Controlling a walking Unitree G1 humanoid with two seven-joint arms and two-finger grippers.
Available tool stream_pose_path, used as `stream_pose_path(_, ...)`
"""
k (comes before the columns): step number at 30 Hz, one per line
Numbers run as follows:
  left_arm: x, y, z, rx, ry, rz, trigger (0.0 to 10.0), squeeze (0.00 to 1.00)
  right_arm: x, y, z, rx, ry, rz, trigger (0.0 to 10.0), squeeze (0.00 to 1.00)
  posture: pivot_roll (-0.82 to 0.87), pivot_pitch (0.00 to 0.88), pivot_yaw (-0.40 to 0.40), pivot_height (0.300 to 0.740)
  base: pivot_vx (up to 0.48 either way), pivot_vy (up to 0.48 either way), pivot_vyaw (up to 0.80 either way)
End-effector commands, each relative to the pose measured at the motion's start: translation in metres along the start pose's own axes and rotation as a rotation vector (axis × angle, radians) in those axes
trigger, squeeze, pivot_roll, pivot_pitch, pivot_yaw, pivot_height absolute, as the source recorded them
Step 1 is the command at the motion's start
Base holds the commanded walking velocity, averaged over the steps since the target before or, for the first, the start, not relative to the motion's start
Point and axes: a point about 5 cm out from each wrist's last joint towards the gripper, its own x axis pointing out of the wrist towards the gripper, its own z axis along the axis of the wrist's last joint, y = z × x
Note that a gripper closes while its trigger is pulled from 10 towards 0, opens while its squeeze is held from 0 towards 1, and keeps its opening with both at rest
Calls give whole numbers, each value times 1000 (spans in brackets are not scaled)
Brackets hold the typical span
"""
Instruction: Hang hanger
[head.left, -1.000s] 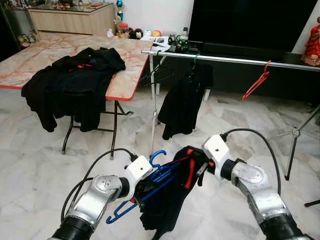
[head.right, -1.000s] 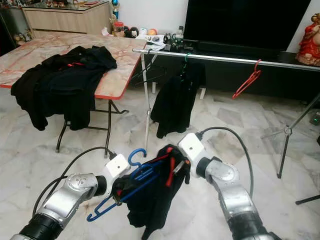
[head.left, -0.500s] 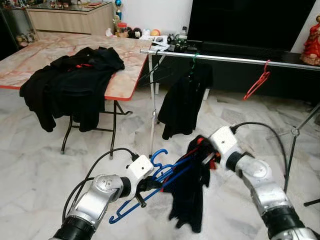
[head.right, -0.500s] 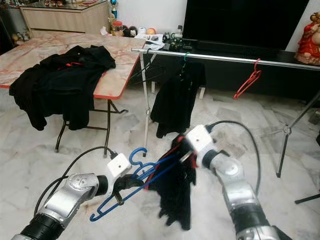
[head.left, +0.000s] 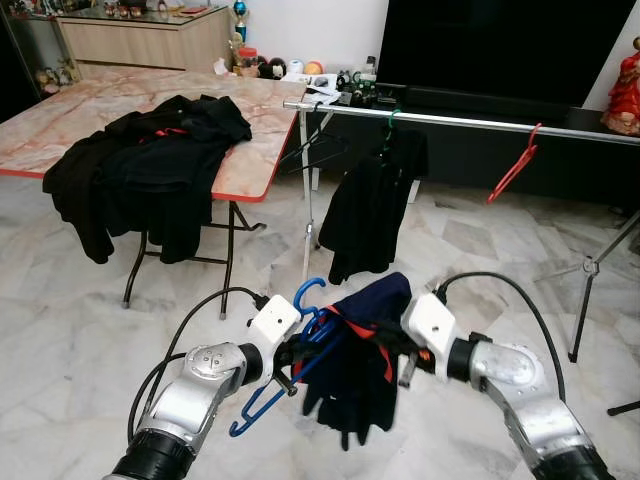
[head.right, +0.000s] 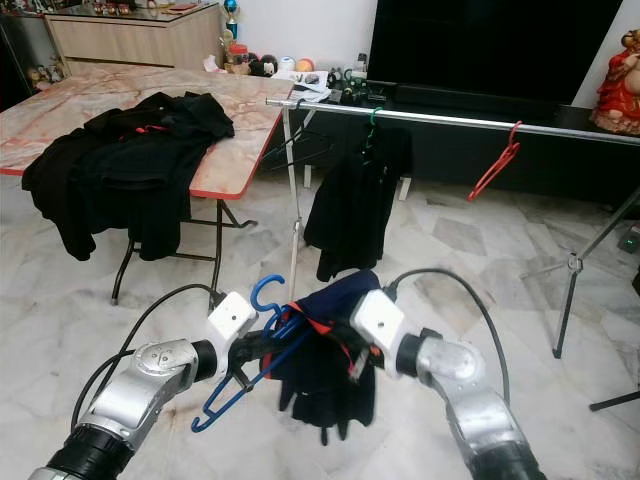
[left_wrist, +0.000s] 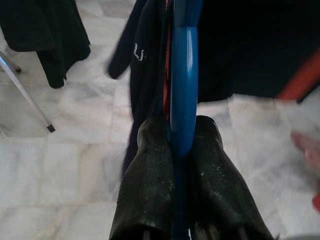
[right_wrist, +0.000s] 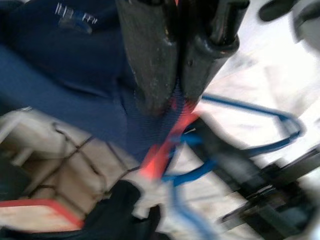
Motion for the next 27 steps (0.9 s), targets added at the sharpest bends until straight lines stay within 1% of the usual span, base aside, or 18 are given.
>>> stream_pose_path(1, 0, 6, 16, 7, -70, 29, 10000, 0, -1, 6, 5, -20, -12, 59, 10000, 0, 53, 0, -63, 740, 0, 0, 0)
stream_pose_path(2, 2, 5, 16, 2, -72, 28, 10000, 0, -6, 11, 4, -15, -11, 105, 10000, 0, 52, 0, -63, 740, 0, 0, 0)
stream_pose_path(3, 3, 4, 16, -1, -72, 24, 10000, 0, -9, 12, 4, -14, -14, 124, 10000, 0, 51, 0, -63, 740, 0, 0, 0)
stream_pose_path(6, 4, 1, 15, -4, -69, 4, 10000, 0, -12, 12, 6, -13, -20, 125, 10000, 0, 49, 0, -62, 740, 0, 0, 0)
stream_pose_path(8, 4, -2, 14, -4, -63, -17, 10000, 0, -14, 5, 9, -39, -36, 72, 10000, 0, 49, 0, -62, 740, 0, 0, 0)
stream_pose_path(10, 5, -5, 12, -14, -58, -38, 10000, 0, -14, -6, 13, -41, -52, -10, 10000, 0, 46, 0, -61, 740, 0, 0, 0)
stream_pose_path(11, 5, -6, 12, -15, -58, -40, 10000, 0, -14, -7, 13, -43, -54, -19, 10000, 0, 46, 0, -61, 740, 0, 0, 0)
stream_pose_path(12, 5, -7, 12, -14, -57, -49, 10000, 0, -13, -12, 13, -43, -50, -63, 10000, 0, 49, 0, -62, 740, 0, 0, 0)
stream_pose_path(13, 5, -7, 12, -14, -57, -50, 10000, 0, -13, -14, 13, -49, -45, -80, 10000, 0, 49, 0, -62, 740, 0, 0, 0)
stream_pose_path(16, 5, -8, 12, -14, -54, -54, 10000, 0, -12, -16, 12, -48, -25, -95, 10000, 0, 51, 0, -62, 740, 0, 0, 0)
stream_pose_path(21, 4, -8, 11, -19, -54, -58, 10000, 0, -11, -13, 8, -29, -3, -73, 10000, 0, 52, 0, -63, 740, 0, 0, 0)
stream_pose_path(22, 4, -8, 11, -20, -55, -58, 10000, 0, -11, -12, 7, -17, 1, -67, 10000, 529, 51, 0, -62, 740, 0, 0, 0)
stream_pose_path(23, 4, -8, 11, -21, -55, -57, 10000, 0, -11, -11, 5, -7, 6, -61, 10000, 914, 51, 0, -62, 740, 0, 0, 0)
stream_pose_path(24, 4, -8, 11, -21, -55, -57, 10000, 0, -12, -10, 5, -8, 9, -55, 10000, 1000, 51, 0, -62, 740, 0, 0, 0)
stream_pose_path(26, 4, -8, 11, -22, -55, -58, 10000, 0, -12, -8, 3, -12, 22, -46, 10000, 1000, 49, 0, -62, 740, 0, 0, 0)
stream_pose_path(27, 4, -8, 11, -23, -56, -59, 10000, 0, -12, -8, -1, -27, 56, -46, 10000, 1000, 49, 0, -62, 740, 0, 0, 0)
